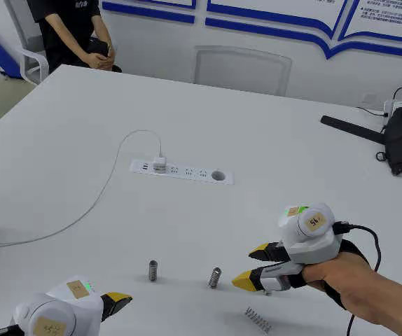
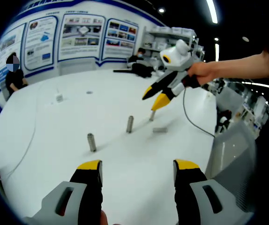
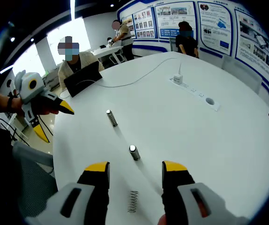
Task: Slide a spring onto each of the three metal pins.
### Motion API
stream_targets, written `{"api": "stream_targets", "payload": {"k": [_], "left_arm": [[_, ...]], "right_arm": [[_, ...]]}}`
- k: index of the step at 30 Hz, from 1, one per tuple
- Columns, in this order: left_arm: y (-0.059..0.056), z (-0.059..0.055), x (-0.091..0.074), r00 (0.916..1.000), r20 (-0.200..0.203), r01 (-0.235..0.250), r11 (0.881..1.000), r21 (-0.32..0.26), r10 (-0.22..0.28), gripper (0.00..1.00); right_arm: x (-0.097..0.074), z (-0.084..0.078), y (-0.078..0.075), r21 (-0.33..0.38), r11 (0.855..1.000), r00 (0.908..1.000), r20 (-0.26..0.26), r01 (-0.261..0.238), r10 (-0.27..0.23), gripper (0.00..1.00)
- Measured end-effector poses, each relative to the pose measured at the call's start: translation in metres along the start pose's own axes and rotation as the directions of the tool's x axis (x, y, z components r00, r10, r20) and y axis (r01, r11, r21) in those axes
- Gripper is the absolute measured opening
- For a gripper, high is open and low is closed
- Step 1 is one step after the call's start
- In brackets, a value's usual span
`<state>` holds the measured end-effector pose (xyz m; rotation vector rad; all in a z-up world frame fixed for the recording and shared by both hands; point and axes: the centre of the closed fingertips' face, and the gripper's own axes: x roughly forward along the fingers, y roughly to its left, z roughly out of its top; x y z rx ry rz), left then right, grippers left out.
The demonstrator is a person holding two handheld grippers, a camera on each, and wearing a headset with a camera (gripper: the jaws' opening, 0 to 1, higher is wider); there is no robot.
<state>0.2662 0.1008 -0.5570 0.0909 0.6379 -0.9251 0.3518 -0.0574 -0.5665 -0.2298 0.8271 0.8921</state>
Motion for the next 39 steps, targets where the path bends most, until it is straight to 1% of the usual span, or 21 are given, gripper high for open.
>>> {"api": "stream_targets", "payload": {"k": [4, 13, 19, 23, 26, 29, 35, 39], "left_arm": [[0.001, 0.001, 0.0, 1.0, 0.003, -0.004, 1.0, -0.004, 0.004, 0.62], [0.001, 0.002, 0.001, 1.0, 0.002, -0.005, 1.0, -0.009, 0.005, 0.62], [0.0, 0.005, 0.005, 1.0, 0.001, 0.002, 1.0, -0.004, -0.001, 0.63], [-0.001, 0.007, 0.007, 1.0, -0.001, 0.004, 1.0, -0.004, -0.004, 0.63], [-0.001, 0.009, 0.008, 1.0, 0.0, 0.007, 1.0, -0.002, -0.007, 0.63], [-0.001, 0.009, 0.009, 0.9999, -0.005, 0.011, 1.0, 0.001, -0.011, 0.63], [-0.001, 0.011, 0.012, 0.9999, -0.007, 0.014, 1.0, 0.003, -0.014, 0.64], [0.0, 0.013, 0.015, 0.9998, -0.01, 0.015, 1.0, 0.006, -0.015, 0.65]], "right_arm": [[-0.006, -0.007, -0.001, 0.034, 0.999, 0.9995, 0.025, 0.019, -0.019, 0.48], [-0.022, -0.026, 0.004, 0.122, 0.992, 0.9958, 0.081, 0.032, -0.042, 0.53], [-0.036, -0.034, 0.004, 0.168, 0.984, 0.9891, 0.124, 0.058, -0.08, 0.57], [-0.046, -0.041, 0.004, 0.181, 0.98, 0.9858, 0.132, 0.079, -0.103, 0.61], [-0.054, -0.045, 0.003, 0.202, 0.975, 0.9804, 0.154, 0.091, -0.123, 0.63], [-0.061, -0.053, 0.005, 0.22, 0.97, 0.978, 0.157, 0.101, -0.138, 0.66], [-0.071, -0.065, 0.01, 0.232, 0.966, 0.9747, 0.165, 0.111, -0.151, 0.7], [-0.077, -0.075, 0.011, 0.247, 0.961, 0.9727, 0.162, 0.122, -0.165, 0.72]]}}
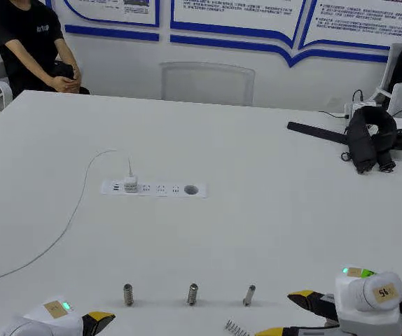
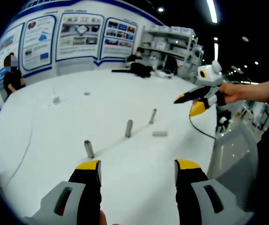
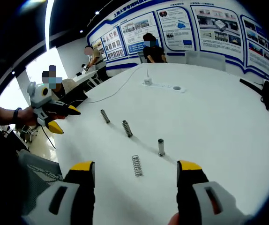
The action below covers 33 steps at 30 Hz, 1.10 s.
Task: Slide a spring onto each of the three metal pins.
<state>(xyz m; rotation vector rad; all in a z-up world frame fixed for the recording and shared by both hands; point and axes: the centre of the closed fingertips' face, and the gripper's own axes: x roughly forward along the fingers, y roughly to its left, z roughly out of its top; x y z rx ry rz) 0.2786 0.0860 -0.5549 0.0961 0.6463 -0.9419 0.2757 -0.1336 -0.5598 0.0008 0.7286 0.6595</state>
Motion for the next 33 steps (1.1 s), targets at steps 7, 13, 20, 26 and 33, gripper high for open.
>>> {"api": "stream_targets", "payload": {"k": [7, 13, 20, 26, 33], "left_arm": [[0.001, 0.001, 0.002, 1.0, -0.006, -0.001, 1.0, 0.001, 0.001, 0.66], [0.0, -0.001, 0.004, 0.9998, -0.02, 0.007, 1.0, 0.009, -0.006, 0.67], [-0.005, -0.005, 0.008, 0.9988, -0.043, 0.024, 0.999, 0.023, -0.023, 0.69], [-0.01, -0.005, 0.014, 0.9973, -0.06, 0.045, 0.998, 0.042, -0.043, 0.7], [-0.018, -0.003, 0.024, 0.994, -0.085, 0.076, 0.994, 0.084, -0.069, 0.7]], "right_arm": [[-0.008, -0.019, 0.007, 0.031, 1.0, 1.0, -0.005, -0.001, 0.001, 0.77], [-0.01, -0.032, 0.013, 0.052, 0.999, 0.9999, -0.011, -0.001, 0.002, 0.79], [-0.009, -0.038, 0.014, 0.078, 0.997, 1.0, -0.003, 0.005, -0.005, 0.8], [-0.012, -0.042, 0.012, 0.085, 0.996, 0.9999, -0.006, 0.011, -0.01, 0.8], [-0.015, -0.047, 0.012, 0.099, 0.995, 0.9999, -0.006, 0.015, -0.015, 0.8]]}}
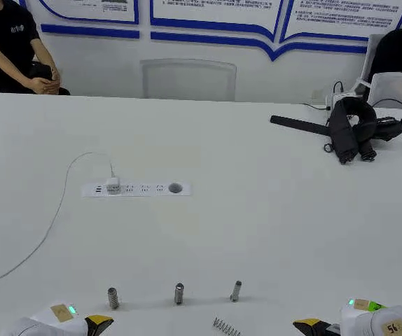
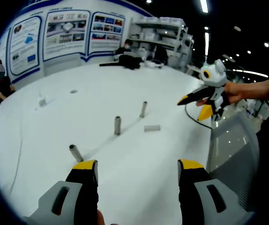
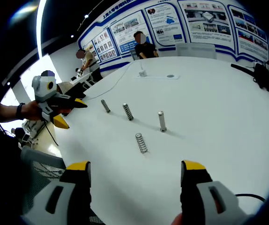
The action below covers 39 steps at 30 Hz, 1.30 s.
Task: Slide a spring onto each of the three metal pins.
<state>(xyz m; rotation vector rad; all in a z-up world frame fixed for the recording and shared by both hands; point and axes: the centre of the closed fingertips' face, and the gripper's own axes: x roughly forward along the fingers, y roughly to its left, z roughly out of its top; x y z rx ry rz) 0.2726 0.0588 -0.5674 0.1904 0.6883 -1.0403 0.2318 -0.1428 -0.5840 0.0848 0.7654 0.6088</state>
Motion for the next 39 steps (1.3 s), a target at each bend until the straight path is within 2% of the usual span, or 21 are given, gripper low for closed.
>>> {"api": "stream_targets", "payload": {"k": [13, 19, 22, 26, 30, 37, 39], "left_arm": [[-0.014, 0.006, 0.019, 0.9964, -0.051, 0.071, 0.994, 0.079, -0.067, 0.73], [-0.024, 0.012, 0.032, 0.9901, -0.085, 0.123, 0.982, 0.143, -0.112, 0.73], [-0.029, 0.014, 0.04, 0.9848, -0.116, 0.151, 0.967, 0.204, -0.129, 0.72], [-0.036, 0.017, 0.049, 0.9786, -0.137, 0.183, 0.953, 0.243, -0.153, 0.72], [-0.042, 0.018, 0.058, 0.9677, -0.184, 0.224, 0.922, 0.317, -0.172, 0.72], [-0.051, 0.02, 0.072, 0.9511, -0.232, 0.281, 0.884, 0.373, -0.204, 0.72], [-0.053, 0.02, 0.078, 0.9469, -0.236, 0.295, 0.883, 0.364, -0.219, 0.72]], "right_arm": [[0.0, -0.008, 0.007, 0.006, 1.0, 1.0, -0.006, -0.007, 0.007, 0.81], [-0.004, -0.01, 0.008, 0.013, 1.0, 1.0, -0.002, -0.003, 0.003, 0.81], [-0.005, -0.01, 0.009, 0.017, 1.0, 1.0, 0.001, -0.003, 0.003, 0.81], [-0.006, -0.012, 0.009, 0.019, 1.0, 1.0, -0.001, -0.003, 0.003, 0.81], [-0.008, -0.013, 0.009, 0.023, 1.0, 1.0, 0.002, -0.001, 0.001, 0.81], [-0.012, -0.017, 0.007, 0.032, 0.999, 1.0, 0.001, 0.001, -0.001, 0.81], [-0.013, -0.018, 0.007, 0.032, 0.999, 1.0, 0.0, 0.002, -0.002, 0.81]]}}
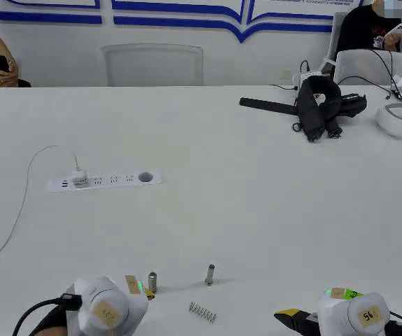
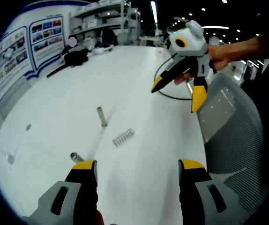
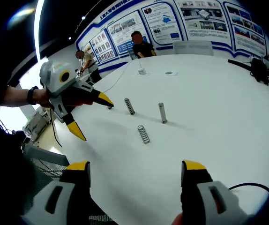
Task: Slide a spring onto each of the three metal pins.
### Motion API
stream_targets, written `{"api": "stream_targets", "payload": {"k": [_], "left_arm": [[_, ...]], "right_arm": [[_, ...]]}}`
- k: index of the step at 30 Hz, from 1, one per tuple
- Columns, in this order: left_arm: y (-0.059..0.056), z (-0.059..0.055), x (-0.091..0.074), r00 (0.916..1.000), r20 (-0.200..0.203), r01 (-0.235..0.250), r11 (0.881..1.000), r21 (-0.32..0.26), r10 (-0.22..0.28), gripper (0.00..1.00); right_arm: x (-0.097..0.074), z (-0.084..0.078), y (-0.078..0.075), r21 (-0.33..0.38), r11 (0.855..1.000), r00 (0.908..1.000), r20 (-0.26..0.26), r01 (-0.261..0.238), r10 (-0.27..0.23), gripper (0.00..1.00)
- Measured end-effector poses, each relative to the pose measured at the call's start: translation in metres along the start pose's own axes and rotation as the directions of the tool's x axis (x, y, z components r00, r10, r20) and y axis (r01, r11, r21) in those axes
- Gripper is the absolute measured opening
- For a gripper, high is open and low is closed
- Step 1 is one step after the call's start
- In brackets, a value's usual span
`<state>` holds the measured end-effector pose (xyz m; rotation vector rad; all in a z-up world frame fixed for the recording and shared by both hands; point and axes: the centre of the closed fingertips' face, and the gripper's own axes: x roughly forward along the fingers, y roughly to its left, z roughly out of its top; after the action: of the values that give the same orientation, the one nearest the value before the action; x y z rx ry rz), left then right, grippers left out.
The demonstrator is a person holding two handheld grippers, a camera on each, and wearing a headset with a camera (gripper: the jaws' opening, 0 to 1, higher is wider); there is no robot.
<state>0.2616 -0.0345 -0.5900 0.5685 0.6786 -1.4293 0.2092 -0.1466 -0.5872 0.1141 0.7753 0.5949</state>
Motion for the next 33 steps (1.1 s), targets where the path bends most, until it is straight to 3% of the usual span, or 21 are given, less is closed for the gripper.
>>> {"api": "stream_targets", "payload": {"k": [7, 10, 16, 22, 27, 33], "left_arm": [[-0.003, 0.003, 0.022, 0.9985, -0.04, 0.04, 0.997, 0.063, -0.037, 0.71], [-0.004, 0.006, 0.032, 0.9966, -0.062, 0.061, 0.992, 0.113, -0.054, 0.71], [-0.004, 0.013, 0.048, 0.9934, -0.085, 0.091, 0.983, 0.158, -0.078, 0.69], [0.0, 0.012, 0.066, 0.9887, -0.105, 0.124, 0.979, 0.161, -0.108, 0.66], [0.001, 0.013, 0.079, 0.9874, -0.103, 0.133, 0.983, 0.123, -0.121, 0.63], [0.003, 0.008, 0.085, 0.9891, -0.108, 0.114, 0.985, 0.127, -0.1, 0.56]], "right_arm": [[-0.002, -0.003, -0.002, 0.008, 1.0, 1.0, -0.003, 0.003, -0.003, 0.81], [-0.004, -0.004, -0.004, 0.014, 1.0, 1.0, -0.003, 0.007, -0.007, 0.81], [-0.007, -0.008, -0.005, 0.024, 1.0, 1.0, -0.005, 0.008, -0.008, 0.81], [-0.007, -0.01, -0.003, 0.038, 0.999, 1.0, -0.002, 0.009, -0.009, 0.81], [-0.006, -0.012, -0.002, 0.04, 0.999, 1.0, -0.005, 0.005, -0.005, 0.8], [-0.008, -0.013, -0.003, 0.047, 0.999, 1.0, 0.0, 0.009, -0.009, 0.8]]}}
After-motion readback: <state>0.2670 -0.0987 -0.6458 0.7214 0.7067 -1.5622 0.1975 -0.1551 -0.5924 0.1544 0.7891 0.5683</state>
